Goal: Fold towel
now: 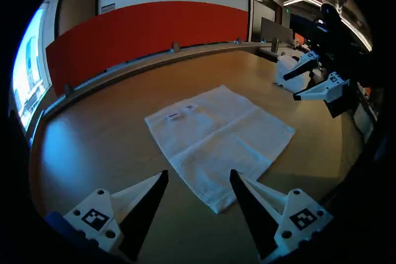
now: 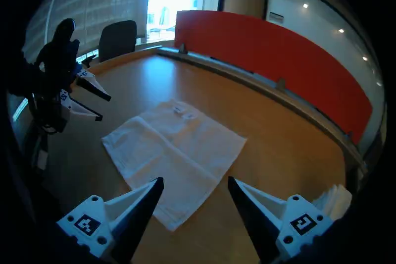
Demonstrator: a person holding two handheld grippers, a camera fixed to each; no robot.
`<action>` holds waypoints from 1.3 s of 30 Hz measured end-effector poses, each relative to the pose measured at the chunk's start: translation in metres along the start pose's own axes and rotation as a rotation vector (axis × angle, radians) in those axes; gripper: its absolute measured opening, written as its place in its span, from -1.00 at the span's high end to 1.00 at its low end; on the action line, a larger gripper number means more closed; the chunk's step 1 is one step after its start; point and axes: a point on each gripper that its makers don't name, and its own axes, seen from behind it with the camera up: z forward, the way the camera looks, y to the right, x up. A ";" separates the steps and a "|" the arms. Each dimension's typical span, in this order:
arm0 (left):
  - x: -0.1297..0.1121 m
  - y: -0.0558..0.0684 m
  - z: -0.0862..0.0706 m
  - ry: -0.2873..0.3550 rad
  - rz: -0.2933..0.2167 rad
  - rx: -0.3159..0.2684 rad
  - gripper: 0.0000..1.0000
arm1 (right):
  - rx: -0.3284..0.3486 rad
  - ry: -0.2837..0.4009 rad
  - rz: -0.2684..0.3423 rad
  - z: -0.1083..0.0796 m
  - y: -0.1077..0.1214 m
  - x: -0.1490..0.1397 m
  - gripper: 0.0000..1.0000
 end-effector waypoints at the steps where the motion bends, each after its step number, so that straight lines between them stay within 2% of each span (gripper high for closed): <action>1: -0.003 0.000 0.002 -0.005 0.000 -0.001 -0.84 | 0.002 -0.007 0.000 0.002 -0.001 -0.004 -1.00; 9: -0.023 0.007 0.013 -0.045 0.003 -0.020 -0.84 | 0.019 -0.044 -0.001 0.009 -0.011 -0.026 -1.00; 24: -0.061 0.018 0.025 -0.126 0.010 -0.060 -0.84 | 0.047 -0.118 -0.011 0.021 -0.024 -0.066 -1.00; 39: -0.081 0.031 0.035 -0.192 0.035 -0.083 -0.84 | 0.074 -0.172 -0.012 0.023 -0.032 -0.092 -0.96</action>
